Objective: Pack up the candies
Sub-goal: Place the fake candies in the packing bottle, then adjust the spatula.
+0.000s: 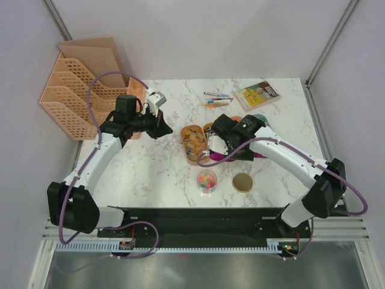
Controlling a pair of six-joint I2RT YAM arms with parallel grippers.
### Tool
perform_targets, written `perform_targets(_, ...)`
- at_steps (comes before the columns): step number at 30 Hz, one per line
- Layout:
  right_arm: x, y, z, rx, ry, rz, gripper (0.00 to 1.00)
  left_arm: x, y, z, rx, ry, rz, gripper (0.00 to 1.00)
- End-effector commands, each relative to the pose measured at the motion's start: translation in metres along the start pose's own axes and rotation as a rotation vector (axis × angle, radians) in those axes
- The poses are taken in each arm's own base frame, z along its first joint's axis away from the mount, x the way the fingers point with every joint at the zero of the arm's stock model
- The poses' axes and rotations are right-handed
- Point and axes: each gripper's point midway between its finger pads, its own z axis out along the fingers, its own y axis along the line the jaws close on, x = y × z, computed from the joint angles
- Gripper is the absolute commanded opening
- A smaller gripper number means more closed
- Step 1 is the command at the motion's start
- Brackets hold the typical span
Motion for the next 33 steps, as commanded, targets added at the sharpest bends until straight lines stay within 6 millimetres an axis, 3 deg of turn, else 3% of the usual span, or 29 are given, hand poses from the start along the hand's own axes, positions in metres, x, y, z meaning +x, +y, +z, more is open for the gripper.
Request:
perform_targets(1, -0.027, -0.006, -0.004, -0.064, -0.143, 0.115, 0.0, -0.03, -0.055, -0.008, 0.206, -0.032, 0.015, 0.02)
perform_targets(6, -0.059, -0.029, -0.008, -0.095, -0.25, 0.155, 0.0, -0.042, -0.062, 0.003, 0.245, 0.005, 0.04, 0.02)
perform_targets(10, -0.087, -0.052, -0.028, -0.067, -0.359, 0.187, 0.0, -0.043, -0.067, 0.018, 0.267, 0.035, 0.051, 0.02)
perform_targets(13, -0.096, -0.06, -0.044, -0.056, -0.418, 0.2, 0.0, -0.041, -0.067, 0.029, 0.273, 0.055, 0.061, 0.02)
perform_targets(23, -0.088, -0.055, -0.092, -0.038, -0.565, 0.227, 0.0, -0.033, -0.061, 0.066, 0.285, 0.112, 0.076, 0.02)
perform_targets(27, -0.082, -0.063, -0.111, -0.047, -0.659, 0.313, 0.0, -0.034, -0.064, 0.076, 0.294, 0.121, 0.088, 0.02)
perform_targets(30, -0.073, -0.072, -0.114, -0.053, -0.683, 0.374, 0.0, -0.034, -0.068, 0.084, 0.304, 0.132, 0.093, 0.02)
perform_targets(33, -0.061, -0.068, -0.1, -0.09, -0.657, 0.422, 0.0, -0.048, -0.068, 0.084, 0.285, 0.107, 0.111, 0.02)
